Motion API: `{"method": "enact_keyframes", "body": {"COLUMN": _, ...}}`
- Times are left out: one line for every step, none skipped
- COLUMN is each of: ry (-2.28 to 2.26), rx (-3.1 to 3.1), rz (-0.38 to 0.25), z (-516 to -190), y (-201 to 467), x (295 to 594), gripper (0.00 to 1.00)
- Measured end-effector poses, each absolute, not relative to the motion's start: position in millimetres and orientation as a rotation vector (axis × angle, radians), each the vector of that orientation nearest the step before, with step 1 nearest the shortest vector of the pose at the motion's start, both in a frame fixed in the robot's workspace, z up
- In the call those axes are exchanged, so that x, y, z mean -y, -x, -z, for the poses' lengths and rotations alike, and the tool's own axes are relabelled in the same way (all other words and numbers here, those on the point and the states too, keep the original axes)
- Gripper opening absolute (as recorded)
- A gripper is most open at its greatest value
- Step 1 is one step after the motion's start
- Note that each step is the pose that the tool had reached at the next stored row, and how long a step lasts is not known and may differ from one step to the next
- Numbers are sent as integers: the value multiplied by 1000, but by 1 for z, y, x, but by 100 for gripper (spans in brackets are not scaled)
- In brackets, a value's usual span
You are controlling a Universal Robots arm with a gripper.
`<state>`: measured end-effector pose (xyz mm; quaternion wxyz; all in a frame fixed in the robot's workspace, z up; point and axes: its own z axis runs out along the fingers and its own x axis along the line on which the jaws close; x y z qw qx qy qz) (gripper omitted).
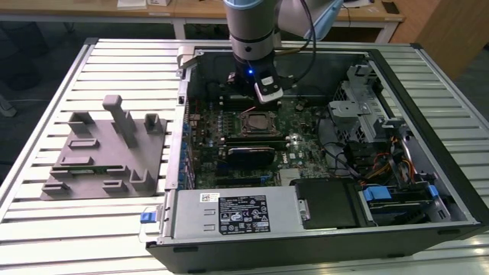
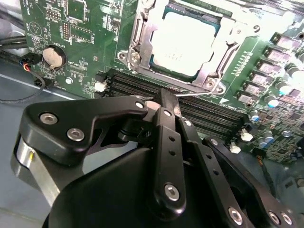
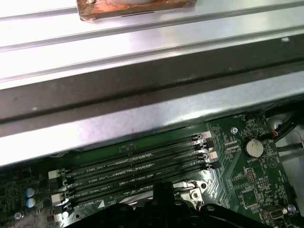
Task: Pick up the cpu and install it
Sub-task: 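Install the first cpu locking lever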
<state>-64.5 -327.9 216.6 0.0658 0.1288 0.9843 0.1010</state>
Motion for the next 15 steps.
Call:
{"method": "enact_keyframes", "body": {"ry": -391, "rx": -2969, "rz": -304, "z": -216, "y": 64, "x": 327, "gripper": 11}}
{"method": "enact_keyframes", "body": {"ry": -393, "rx": -2968, "rz": -304, "z": -215, "y": 63, "x": 327, "gripper": 11}}
{"method": "enact_keyframes", "body": {"ry": -396, "rx": -2968, "rz": -304, "z": -214, "y": 63, "x": 327, "gripper": 11}}
{"method": "enact_keyframes", "body": {"ry": -398, "rx": -2967, "rz": -304, "z": -214, "y": 62, "x": 326, "gripper": 11}}
{"method": "enact_keyframes", "body": {"ry": -402, "rx": -2967, "rz": -303, "z": -213, "y": 61, "x": 326, "gripper": 11}}
{"method": "enact_keyframes", "body": {"ry": -405, "rx": -2966, "rz": -303, "z": -213, "y": 61, "x": 326, "gripper": 11}}
{"method": "enact_keyframes", "body": {"ry": -409, "rx": -2965, "rz": -303, "z": -212, "y": 61, "x": 326, "gripper": 11}}
{"method": "enact_keyframes", "body": {"ry": -415, "rx": -2964, "rz": -303, "z": -211, "y": 61, "x": 325, "gripper": 11}}
{"method": "enact_keyframes", "body": {"ry": -423, "rx": -2962, "rz": -302, "z": -211, "y": 60, "x": 325, "gripper": 11}}
{"method": "enact_keyframes", "body": {"ry": -433, "rx": -2960, "rz": -301, "z": -211, "y": 60, "x": 325, "gripper": 11}}
{"method": "enact_keyframes", "body": {"ry": -443, "rx": -2958, "rz": -300, "z": -211, "y": 60, "x": 325, "gripper": 11}}
{"method": "enact_keyframes", "body": {"ry": -446, "rx": -2957, "rz": -300, "z": -211, "y": 60, "x": 325, "gripper": 11}}
{"method": "enact_keyframes", "body": {"ry": -447, "rx": -2957, "rz": -300, "z": -211, "y": 60, "x": 325, "gripper": 11}}
{"method": "enact_keyframes", "body": {"ry": -447, "rx": -2957, "rz": -300, "z": -211, "y": 60, "x": 325, "gripper": 11}}
{"method": "enact_keyframes", "body": {"ry": -447, "rx": -2957, "rz": -300, "z": -211, "y": 61, "x": 325, "gripper": 11}}
